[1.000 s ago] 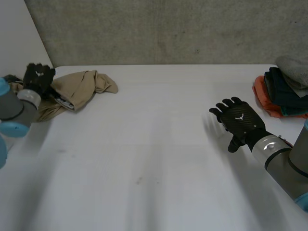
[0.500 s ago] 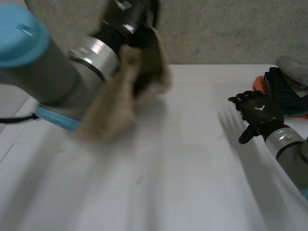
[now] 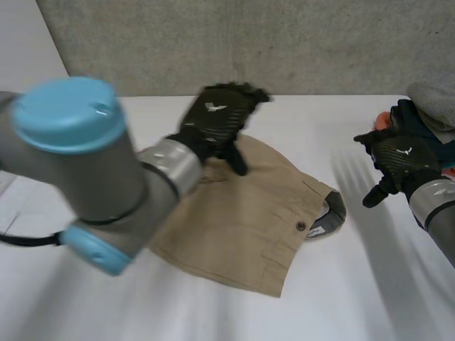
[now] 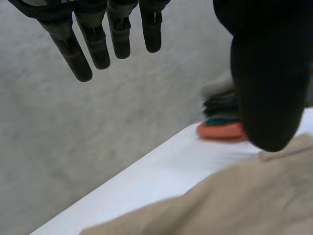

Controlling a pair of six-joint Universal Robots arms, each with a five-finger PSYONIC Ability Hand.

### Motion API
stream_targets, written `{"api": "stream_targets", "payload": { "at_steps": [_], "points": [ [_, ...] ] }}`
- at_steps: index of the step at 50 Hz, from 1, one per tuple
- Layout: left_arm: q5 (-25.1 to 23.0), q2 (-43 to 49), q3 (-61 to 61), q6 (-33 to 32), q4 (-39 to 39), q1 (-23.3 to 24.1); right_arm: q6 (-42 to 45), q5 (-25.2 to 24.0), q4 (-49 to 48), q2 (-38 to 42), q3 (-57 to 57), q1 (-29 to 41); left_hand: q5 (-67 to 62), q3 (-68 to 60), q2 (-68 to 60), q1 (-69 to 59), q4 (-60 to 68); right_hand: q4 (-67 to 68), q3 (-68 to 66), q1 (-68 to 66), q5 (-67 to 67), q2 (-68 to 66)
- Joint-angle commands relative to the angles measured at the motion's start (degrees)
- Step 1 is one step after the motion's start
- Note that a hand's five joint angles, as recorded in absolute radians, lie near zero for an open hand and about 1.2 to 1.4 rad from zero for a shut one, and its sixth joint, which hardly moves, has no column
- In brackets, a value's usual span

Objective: Fold the laundry.

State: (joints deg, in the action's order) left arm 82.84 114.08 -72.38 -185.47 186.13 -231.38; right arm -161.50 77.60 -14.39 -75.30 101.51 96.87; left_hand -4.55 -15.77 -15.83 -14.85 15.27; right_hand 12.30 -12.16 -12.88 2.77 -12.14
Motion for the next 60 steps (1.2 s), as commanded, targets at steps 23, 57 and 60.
{"api": "stream_targets", "payload": {
  "at_steps": [23,57,60],
  "points": [
    [-12.09,-3.42,-25.79,-31.01,-0.33,-30.00,2.93,9.04,-4.15,20.61,-17.10,9.21,-4.24,-3.03,-2.97,-3.95,3.52,67.70,-67.84,-67.12,67.23,-67.86],
    [-11.83,-6.41,-29.66,-21.34,4.15,-21.04,15.69,6.33,-13.31,37.09,-48.00,7.98,-7.43,-6.22,-6.16,-7.14,6.71,-2.30,2.16,2.88,-2.77,2.14],
    [-11.74,-5.63,-29.66,-21.34,5.73,-19.99,15.16,8.35,-9.70,27.16,-41.94,7.54,-9.78,-8.56,-8.50,-9.48,9.06,-2.30,2.16,2.88,-2.77,2.14]
  ]
}}
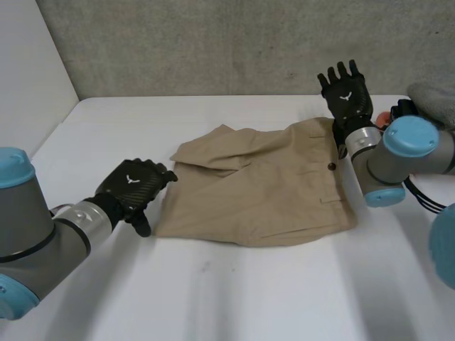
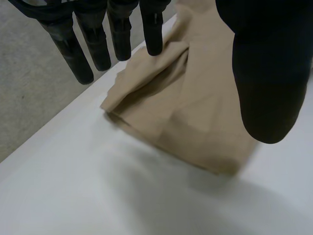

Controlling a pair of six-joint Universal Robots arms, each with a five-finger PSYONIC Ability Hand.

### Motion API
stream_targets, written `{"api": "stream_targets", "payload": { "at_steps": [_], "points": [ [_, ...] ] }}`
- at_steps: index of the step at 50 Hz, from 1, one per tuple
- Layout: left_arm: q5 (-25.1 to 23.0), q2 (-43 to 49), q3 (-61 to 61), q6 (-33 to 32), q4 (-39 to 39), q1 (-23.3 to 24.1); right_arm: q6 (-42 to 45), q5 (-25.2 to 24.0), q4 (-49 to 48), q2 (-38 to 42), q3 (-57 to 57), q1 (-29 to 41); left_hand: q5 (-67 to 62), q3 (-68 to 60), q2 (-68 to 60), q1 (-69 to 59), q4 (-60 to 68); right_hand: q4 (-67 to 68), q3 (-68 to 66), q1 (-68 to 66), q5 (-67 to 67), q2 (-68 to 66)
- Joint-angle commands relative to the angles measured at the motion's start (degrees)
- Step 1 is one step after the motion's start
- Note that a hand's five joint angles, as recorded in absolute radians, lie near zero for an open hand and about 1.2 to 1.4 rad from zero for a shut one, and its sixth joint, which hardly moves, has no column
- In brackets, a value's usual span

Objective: Fold the laundry.

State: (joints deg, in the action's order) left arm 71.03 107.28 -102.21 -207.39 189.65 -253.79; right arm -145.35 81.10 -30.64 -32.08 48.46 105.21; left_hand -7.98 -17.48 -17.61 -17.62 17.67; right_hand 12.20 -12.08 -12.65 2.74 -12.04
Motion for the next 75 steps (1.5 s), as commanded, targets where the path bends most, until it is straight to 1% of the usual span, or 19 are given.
{"api": "stream_targets", "payload": {
  "at_steps": [1,6,15,19,24,27,34,38,40,43,44,45,46,51,55,59,65,70,75],
  "points": [
    [0.08,1.61,0.25,0.58,2.56,2.60,-0.99,5.11,7.52,-18.34,12.61,-0.97,-7.20,-7.70,-7.57,-7.56,7.51,-2.20,2.08,2.65,-2.74,2.04],
    [0.25,4.60,1.22,0.49,3.35,4.09,-0.29,5.29,16.20,-30.38,21.48,-2.29,-8.89,-9.39,-9.26,-9.25,9.20,-2.20,2.08,2.65,-2.74,2.04],
    [4.29,11.54,5.70,-0.21,3.35,5.50,-0.11,5.21,38.36,-39.37,28.88,-2.56,-13.42,-13.92,-13.79,-13.79,13.74,-2.20,2.08,2.65,-2.74,2.04],
    [4.74,13.39,7.37,-0.21,3.35,5.68,-0.64,3.27,43.64,-41.04,33.88,-2.38,-23.34,-23.84,-23.70,-23.70,23.65,-2.20,2.08,2.65,-2.74,2.04],
    [4.65,14.44,8.78,-0.21,3.35,5.94,-0.64,-0.15,43.30,-40.95,40.65,-2.20,-33.91,-34.41,-34.28,-34.27,34.22,-2.20,2.08,2.65,-2.74,2.04],
    [4.56,14.53,9.04,-0.21,3.44,6.03,-1.16,-2.61,39.27,-40.69,44.26,-2.29,-38.98,-39.48,-39.35,-39.34,39.29,-1.44,1.32,1.89,-1.98,1.29],
    [4.65,16.03,10.89,-0.21,3.44,6.64,-2.57,-3.76,25.13,-33.68,48.39,-1.85,-59.49,-59.99,-59.86,-59.86,59.80,4.09,-4.21,-3.65,3.56,-4.25],
    [4.82,16.20,11.77,-0.21,3.44,7.17,-2.57,-3.76,22.56,-30.50,48.31,-1.68,-62.02,-62.52,-62.39,-62.38,62.33,7.96,-8.08,-7.51,7.42,-8.12],
    [4.91,16.20,12.21,-0.21,3.44,7.17,-2.57,-3.76,22.03,-29.18,48.05,-1.59,-62.02,-62.52,-62.39,-62.38,62.33,14.66,-14.78,-14.21,14.13,-14.82],
    [5.78,16.12,12.82,0.05,3.44,7.26,-2.66,-3.94,20.54,-28.04,47.34,-1.68,-62.02,-62.52,-62.39,-62.38,62.33,33.98,-34.10,-33.53,33.44,-34.14],
    [6.23,16.03,12.91,0.14,3.36,7.34,-2.66,-3.94,19.93,-27.86,47.25,-1.68,-62.02,-62.52,-62.39,-62.38,62.33,43.87,-43.99,-43.43,43.34,-44.03],
    [6.84,15.94,12.91,0.23,3.35,7.43,-2.57,-3.94,18.61,-27.86,47.17,-1.68,-62.02,-62.52,-62.39,-62.38,62.33,67.56,-67.68,-67.11,67.02,-67.72],
    [7.45,15.77,12.82,0.23,3.35,7.52,-2.57,-3.85,17.91,-27.95,47.08,-1.68,-62.02,-62.52,-62.39,-62.38,62.33,67.80,-67.92,-67.35,67.26,-67.95],
    [12.46,10.68,12.30,0.58,2.56,8.66,-1.96,-3.76,17.11,-29.87,47.60,-1.77,-62.02,-62.52,-62.39,-62.38,62.33,67.80,-67.92,-67.35,67.26,-67.96],
    [14.22,1.56,10.54,0.67,0.03,9.37,-2.48,-3.50,19.30,-39.44,48.13,-1.76,-62.02,-62.52,-62.39,-62.38,62.33,67.80,-67.92,-67.35,67.26,-67.96],
    [14.58,-8.47,10.01,1.02,-4.63,9.28,-1.78,-3.67,25.35,-48.50,46.38,-2.29,-62.02,-62.52,-62.39,-62.38,62.33,67.80,-67.92,-67.35,67.26,-67.96],
    [14.75,-20.17,12.38,2.16,-8.68,9.28,-1.96,-3.67,39.85,-58.70,33.74,-2.47,-62.02,-62.52,-62.39,-62.38,62.33,67.80,-67.92,-67.35,67.26,-67.96],
    [14.84,-25.63,14.84,5.67,-9.30,9.19,-1.78,-4.02,51.72,-59.50,24.58,-1.76,-62.02,-62.52,-62.39,-62.38,62.33,67.80,-67.92,-67.35,67.26,-67.96],
    [14.93,-18.79,14.93,7.17,-9.39,9.19,-1.78,-5.17,55.95,-50.11,23.87,-1.42,-62.02,-62.52,-62.39,-62.38,62.33,67.80,-67.92,-67.35,67.26,-67.96]
  ]
}}
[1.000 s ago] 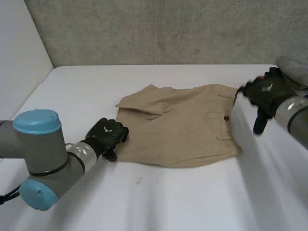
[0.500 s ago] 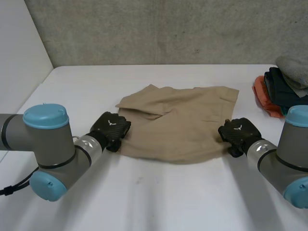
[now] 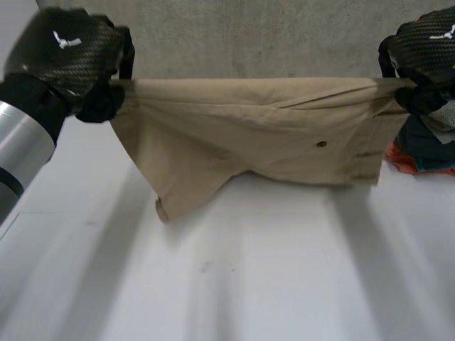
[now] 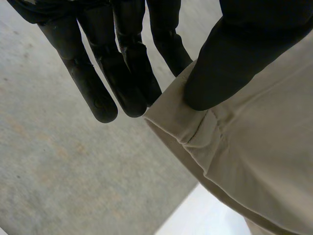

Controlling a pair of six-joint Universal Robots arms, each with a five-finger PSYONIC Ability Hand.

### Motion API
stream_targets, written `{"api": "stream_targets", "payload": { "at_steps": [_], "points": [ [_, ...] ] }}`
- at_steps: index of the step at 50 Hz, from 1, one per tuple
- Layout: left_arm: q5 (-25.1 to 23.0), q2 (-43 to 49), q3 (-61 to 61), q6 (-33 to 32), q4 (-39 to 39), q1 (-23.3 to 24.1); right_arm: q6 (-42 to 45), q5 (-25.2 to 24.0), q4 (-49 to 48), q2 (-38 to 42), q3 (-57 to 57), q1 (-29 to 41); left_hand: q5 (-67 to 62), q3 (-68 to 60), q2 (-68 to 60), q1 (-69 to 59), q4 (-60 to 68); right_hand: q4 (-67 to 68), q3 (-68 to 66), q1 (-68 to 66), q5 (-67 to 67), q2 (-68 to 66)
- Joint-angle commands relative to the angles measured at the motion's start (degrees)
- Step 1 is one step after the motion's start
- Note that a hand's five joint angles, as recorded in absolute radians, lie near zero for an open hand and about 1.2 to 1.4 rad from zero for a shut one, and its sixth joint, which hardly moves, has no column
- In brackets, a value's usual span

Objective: Fold the laundry.

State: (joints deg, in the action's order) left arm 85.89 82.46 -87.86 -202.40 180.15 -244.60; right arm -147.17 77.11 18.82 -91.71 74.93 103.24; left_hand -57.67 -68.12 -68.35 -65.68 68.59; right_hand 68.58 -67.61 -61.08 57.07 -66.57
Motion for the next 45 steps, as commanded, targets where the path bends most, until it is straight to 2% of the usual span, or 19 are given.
{"api": "stream_targets", "payload": {
  "at_steps": [1,6,8,13,16,17,20,21,23,27,30,36,42,45],
  "points": [
    [-0.02,10.14,1.02,2.19,0.20,0.09,0.13,-0.57,6.49,11.27,-2.68,0.74,-12.33,-11.88,-11.65,-14.32,11.41,11.42,-12.39,-18.92,12.93,-13.43],
    [0.15,23.34,5.58,1.75,0.72,0.17,0.92,1.11,6.14,20.15,-4.78,2.23,-12.33,-11.88,-11.65,-14.32,11.41,11.42,-12.39,-18.92,12.93,-13.43],
    [0.24,27.82,8.57,1.49,1.07,0.26,1.36,3.47,4.65,25.16,-7.50,2.41,-12.33,-11.88,-11.65,-14.32,11.41,11.42,-12.39,-18.92,12.93,-13.43],
    [2.78,37.14,24.10,1.05,8.43,0.44,1.19,10.06,-6.49,31.24,-15.85,3.02,-12.33,-11.88,-11.65,-14.32,11.41,11.42,-12.39,-18.92,12.93,-13.43],
    [4.45,37.69,29.22,0.87,15.38,0.09,0.66,13.23,-18.17,31.42,-20.69,4.69,-12.33,-11.88,-11.65,-14.32,11.41,11.42,-12.39,-18.92,12.93,-13.43],
    [6.46,37.16,30.80,0.96,21.84,0.00,0.49,13.59,-21.60,31.24,-21.39,5.13,-12.33,-11.88,-11.65,-14.32,11.41,11.42,-12.39,-18.92,12.93,-13.43],
    [9.37,34.97,31.08,0.96,32.42,-0.09,-1.09,13.85,-36.45,30.19,-22.28,7.06,-12.33,-11.88,-11.65,-14.32,11.41,11.42,-12.39,-18.92,12.93,-13.43],
    [10.08,32.87,30.65,0.87,38.02,-0.09,-1.62,13.85,-40.05,29.66,-22.11,7.41,-12.33,-11.88,-11.65,-14.32,11.41,11.42,-12.39,-18.92,12.93,-13.43],
    [9.47,31.19,30.03,0.96,42.80,0.09,-3.28,13.77,-49.43,28.35,-20.80,8.55,-12.33,-11.88,-11.65,-14.32,11.41,11.42,-12.39,-18.92,12.93,-13.43],
    [5.79,28.99,26.70,1.39,46.25,0.26,-6.01,13.85,-58.53,27.99,-19.21,9.96,-12.33,-11.88,-11.65,-14.32,11.41,11.42,-12.39,-18.92,12.93,-13.43],
    [4.46,28.37,23.97,1.66,45.99,0.44,-7.16,13.77,-58.37,28.08,-18.94,10.32,-12.33,-11.88,-11.65,-14.32,11.41,11.42,-12.39,-18.92,12.93,-13.43],
    [4.99,24.86,14.58,1.48,43.18,-0.18,-8.92,12.98,-56.35,28.52,-14.03,10.06,-12.33,-11.88,-11.65,-14.32,11.41,11.42,-12.39,-18.92,12.93,-13.43],
    [4.99,21.69,-0.98,1.48,39.05,-0.35,-8.57,6.40,-50.66,32.72,-6.57,9.70,-12.33,-11.88,-11.65,-14.32,11.41,11.42,-12.39,-18.92,12.93,-13.43],
    [4.90,21.60,-8.54,1.40,38.34,-0.18,-8.48,4.63,-47.04,35.10,-4.01,9.53,-12.33,-11.88,-11.65,-14.32,11.41,11.42,-12.39,-18.92,12.93,-13.43]
  ]
}}
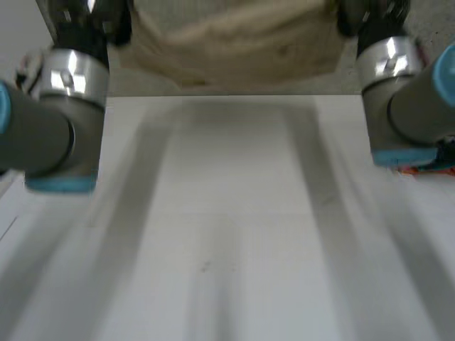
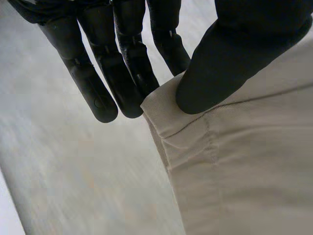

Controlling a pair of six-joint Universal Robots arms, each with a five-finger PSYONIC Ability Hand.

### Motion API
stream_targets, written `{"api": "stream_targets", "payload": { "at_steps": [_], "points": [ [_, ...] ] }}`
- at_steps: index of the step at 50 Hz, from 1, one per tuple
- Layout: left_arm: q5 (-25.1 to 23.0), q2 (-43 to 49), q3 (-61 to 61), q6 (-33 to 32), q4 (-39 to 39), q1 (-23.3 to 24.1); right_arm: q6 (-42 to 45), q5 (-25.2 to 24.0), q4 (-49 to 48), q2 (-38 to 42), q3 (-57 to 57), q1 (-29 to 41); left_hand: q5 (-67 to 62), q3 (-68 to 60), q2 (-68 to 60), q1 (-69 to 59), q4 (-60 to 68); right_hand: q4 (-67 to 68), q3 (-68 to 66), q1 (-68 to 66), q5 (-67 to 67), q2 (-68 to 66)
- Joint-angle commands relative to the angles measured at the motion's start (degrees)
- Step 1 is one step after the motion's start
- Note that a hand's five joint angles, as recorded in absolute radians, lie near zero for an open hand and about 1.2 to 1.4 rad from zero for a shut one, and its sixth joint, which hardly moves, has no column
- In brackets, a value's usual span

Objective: Fold the laundry.

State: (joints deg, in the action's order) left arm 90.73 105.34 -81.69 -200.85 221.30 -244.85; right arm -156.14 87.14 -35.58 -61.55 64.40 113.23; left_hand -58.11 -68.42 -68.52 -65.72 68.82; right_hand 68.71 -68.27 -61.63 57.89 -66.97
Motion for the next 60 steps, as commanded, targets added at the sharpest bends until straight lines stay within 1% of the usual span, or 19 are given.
{"api": "stream_targets", "payload": {
  "at_steps": [1,5,9,13,16,18,24,26,31,32,35,36,40,42,44,52,58,59,60],
  "points": [
    [-0.02,-1.19,-16.81,-0.33,-2.90,0.16,0.66,-6.18,9.98,6.94,8.18,-0.55,-11.89,-11.58,-11.48,-14.28,11.18,11.29,-11.73,-18.37,12.11,-13.03],
    [-0.20,-0.22,-23.50,-0.60,-4.30,0.51,2.33,-6.10,15.45,9.60,11.96,-0.55,-11.89,-11.58,-11.48,-14.28,11.18,11.29,-11.73,-18.37,12.11,-13.03],
    [-0.11,-0.04,-26.94,-2.18,-9.65,1.30,5.23,-5.93,21.24,8.55,16.36,-0.55,-11.89,-11.58,-11.48,-14.28,11.18,11.29,-11.73,-18.37,12.11,-13.03],
    [0.15,-4.24,-27.20,-5.16,-22.89,2.54,8.65,-5.93,27.83,3.82,20.40,-0.64,-11.89,-11.58,-11.48,-14.28,11.18,11.29,-11.73,-18.37,12.11,-13.03],
    [0.24,-8.65,-27.12,-6.83,-31.61,2.45,12.08,-5.84,35.74,-4.88,23.92,-0.64,-11.89,-11.58,-11.48,-14.28,11.18,11.29,-11.73,-18.37,12.11,-13.03],
    [0.15,-12.78,-27.20,-9.29,-41.36,2.71,15.32,-5.84,43.09,-10.75,25.67,-0.55,-11.89,-11.58,-11.48,-14.28,11.18,11.29,-11.73,-18.37,12.11,-13.03],
    [-2.39,-22.70,-29.48,-19.29,-69.20,4.11,26.05,-5.05,64.21,-20.53,31.65,-2.04,-11.89,-11.58,-11.48,-14.28,11.18,11.29,-11.73,-18.37,12.11,-13.03],
    [-3.80,-24.04,-29.49,-20.72,-71.10,4.99,30.26,-5.57,68.52,-22.29,33.84,-4.14,-11.89,-11.58,-11.48,-14.28,11.18,11.29,-11.73,-18.37,12.11,-13.03],
    [-6.53,-22.12,-27.30,-22.04,-62.34,5.00,28.71,-5.40,61.35,-22.13,34.21,-5.38,-11.89,-11.58,-11.48,-14.28,11.18,11.29,-11.73,-18.37,12.11,-13.03],
    [-6.53,-19.67,-26.07,-22.04,-56.31,5.00,27.40,-5.49,59.33,-21.43,34.04,-5.38,-11.89,-11.58,-11.48,-14.28,11.18,11.29,-11.73,-18.37,12.11,-13.03],
    [-6.62,-15.27,-23.70,-21.96,-46.70,4.91,22.30,-4.88,51.77,-15.11,32.02,-5.38,-11.89,-11.58,-11.48,-14.28,11.18,11.29,-11.73,-18.37,12.11,-13.03],
    [-6.53,-12.21,-21.60,-22.04,-40.14,4.65,21.24,-4.53,50.19,-13.44,31.14,-5.30,-11.89,-11.58,-11.48,-14.28,11.18,11.29,-11.73,-18.37,12.11,-13.03],
    [-6.53,-1.94,-13.88,-22.13,-26.32,4.56,17.81,-1.63,44.03,-7.46,27.10,-4.68,-11.89,-11.58,-11.48,-14.28,11.18,11.29,-11.73,-18.37,12.11,-13.03],
    [-6.09,2.48,-10.00,-22.04,-22.25,4.56,17.37,1.26,40.53,-5.96,24.82,-4.77,-11.89,-11.58,-11.48,-14.28,11.18,11.29,-11.73,-18.37,12.11,-13.03],
    [-6.09,9.14,-3.26,-22.13,-19.09,4.56,16.93,2.77,37.53,-4.91,22.79,-4.77,-11.89,-11.58,-11.48,-14.28,11.18,11.29,-11.73,-18.37,12.11,-13.03],
    [-3.72,29.80,21.27,-22.30,-18.72,3.42,17.19,4.27,23.03,4.93,13.56,-4.68,-11.89,-11.58,-11.48,-14.28,11.18,11.29,-11.73,-18.37,12.11,-13.03],
    [-3.63,39.58,33.42,-22.04,-17.66,1.92,17.63,3.91,12.57,15.04,5.39,-4.51,-11.89,-11.58,-11.48,-14.28,11.18,11.29,-11.73,-18.37,12.11,-13.03],
    [-3.80,41.51,35.62,-21.70,-17.49,2.18,17.54,4.44,11.51,16.27,4.42,-4.51,-11.89,-11.58,-11.48,-14.28,11.18,-8.30,7.86,1.22,-7.48,6.56],
    [-3.89,42.40,36.51,-21.34,-17.49,2.45,17.54,4.79,11.07,17.59,3.37,-4.42,-9.41,-9.10,-9.00,-11.80,8.71,-37.14,36.70,30.06,-36.32,35.40]
  ]
}}
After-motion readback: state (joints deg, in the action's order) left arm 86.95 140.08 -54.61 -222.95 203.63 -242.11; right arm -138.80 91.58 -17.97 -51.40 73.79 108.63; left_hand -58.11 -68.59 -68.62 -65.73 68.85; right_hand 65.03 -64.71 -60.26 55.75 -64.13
